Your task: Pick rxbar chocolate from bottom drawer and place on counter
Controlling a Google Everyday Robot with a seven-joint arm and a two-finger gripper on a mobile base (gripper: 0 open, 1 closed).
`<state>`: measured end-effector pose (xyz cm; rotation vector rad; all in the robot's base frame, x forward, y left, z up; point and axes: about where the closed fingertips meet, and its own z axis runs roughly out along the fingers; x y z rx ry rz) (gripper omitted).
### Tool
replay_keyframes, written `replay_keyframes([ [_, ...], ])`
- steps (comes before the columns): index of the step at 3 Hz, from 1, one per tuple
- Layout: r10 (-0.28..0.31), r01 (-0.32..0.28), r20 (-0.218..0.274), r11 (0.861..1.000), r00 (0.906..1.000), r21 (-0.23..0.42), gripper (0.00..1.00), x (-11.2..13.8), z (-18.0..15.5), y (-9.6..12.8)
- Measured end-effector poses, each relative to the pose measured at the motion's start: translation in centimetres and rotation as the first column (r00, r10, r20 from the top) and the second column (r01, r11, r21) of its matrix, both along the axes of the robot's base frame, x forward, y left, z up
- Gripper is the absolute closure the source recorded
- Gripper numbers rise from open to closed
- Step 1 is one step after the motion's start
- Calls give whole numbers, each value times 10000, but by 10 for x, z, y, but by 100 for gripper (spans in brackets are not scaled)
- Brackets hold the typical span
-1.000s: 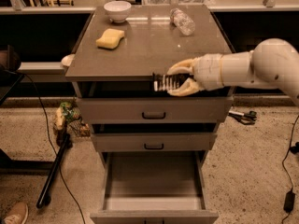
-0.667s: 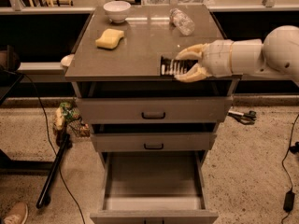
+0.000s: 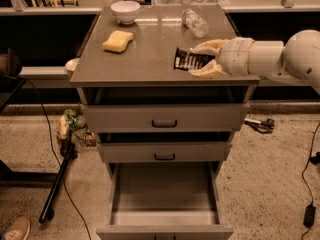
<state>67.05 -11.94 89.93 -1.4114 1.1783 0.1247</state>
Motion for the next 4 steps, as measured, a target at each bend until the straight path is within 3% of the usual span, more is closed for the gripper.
replay_keyframes([
  [2, -384, 345, -995, 9986, 9943, -401, 100, 43, 4, 3],
  [3, -875, 812, -1705, 9958, 9815, -433, 100, 70, -3, -3],
  [4, -1328, 1262, -2324, 9911, 9635, -432, 84, 94, -18, -10],
])
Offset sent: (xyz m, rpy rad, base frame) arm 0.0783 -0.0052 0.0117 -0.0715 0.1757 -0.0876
